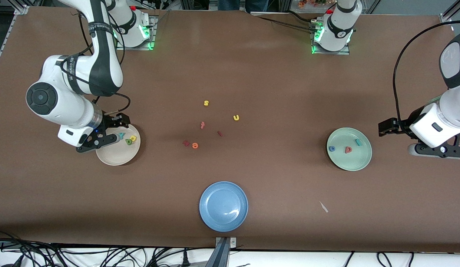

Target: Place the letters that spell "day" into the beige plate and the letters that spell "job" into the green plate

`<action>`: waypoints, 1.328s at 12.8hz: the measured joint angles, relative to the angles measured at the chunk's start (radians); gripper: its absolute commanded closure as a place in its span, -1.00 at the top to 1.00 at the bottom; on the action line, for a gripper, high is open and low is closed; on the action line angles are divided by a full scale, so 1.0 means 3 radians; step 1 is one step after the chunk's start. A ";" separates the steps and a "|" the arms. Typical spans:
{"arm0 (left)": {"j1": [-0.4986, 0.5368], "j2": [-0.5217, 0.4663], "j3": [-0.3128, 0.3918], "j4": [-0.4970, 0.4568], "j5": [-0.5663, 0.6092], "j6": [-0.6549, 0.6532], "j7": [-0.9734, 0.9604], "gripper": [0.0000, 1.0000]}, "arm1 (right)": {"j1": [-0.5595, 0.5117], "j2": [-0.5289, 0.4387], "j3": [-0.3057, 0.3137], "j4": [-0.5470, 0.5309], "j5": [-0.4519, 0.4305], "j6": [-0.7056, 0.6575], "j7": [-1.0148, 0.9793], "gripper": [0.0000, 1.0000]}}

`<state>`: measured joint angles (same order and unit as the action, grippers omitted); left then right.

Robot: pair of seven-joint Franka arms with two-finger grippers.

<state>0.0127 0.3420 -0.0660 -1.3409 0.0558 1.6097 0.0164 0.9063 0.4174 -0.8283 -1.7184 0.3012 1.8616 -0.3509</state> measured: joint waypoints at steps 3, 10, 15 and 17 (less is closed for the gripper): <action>0.0000 -0.0001 0.0000 -0.0002 0.0000 0.0000 0.0000 1.00 | 0.0000 -0.0001 -0.0002 0.0198 -0.0035 -0.0157 0.0065 0.90; 0.0000 -0.0007 0.0000 -0.0007 0.0000 0.0000 0.0000 1.00 | 0.0011 -0.0006 -0.0005 0.0709 -0.0038 -0.0626 0.0263 0.99; 0.0000 -0.0010 0.0000 -0.0008 0.0000 0.0000 0.0000 1.00 | -0.0007 -0.0041 0.0002 0.0868 -0.0057 -0.0706 0.0363 0.99; 0.0000 -0.0010 0.0000 -0.0010 0.0000 0.0000 0.0000 1.00 | -0.0213 -0.0129 0.0229 0.0877 -0.0187 -0.0731 0.0391 0.99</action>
<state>0.0127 0.3391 -0.0660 -1.3438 0.0558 1.6097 0.0164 0.8424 0.3788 -0.7596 -1.4553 0.2452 1.6422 -0.2336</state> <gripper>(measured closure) 0.000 0.000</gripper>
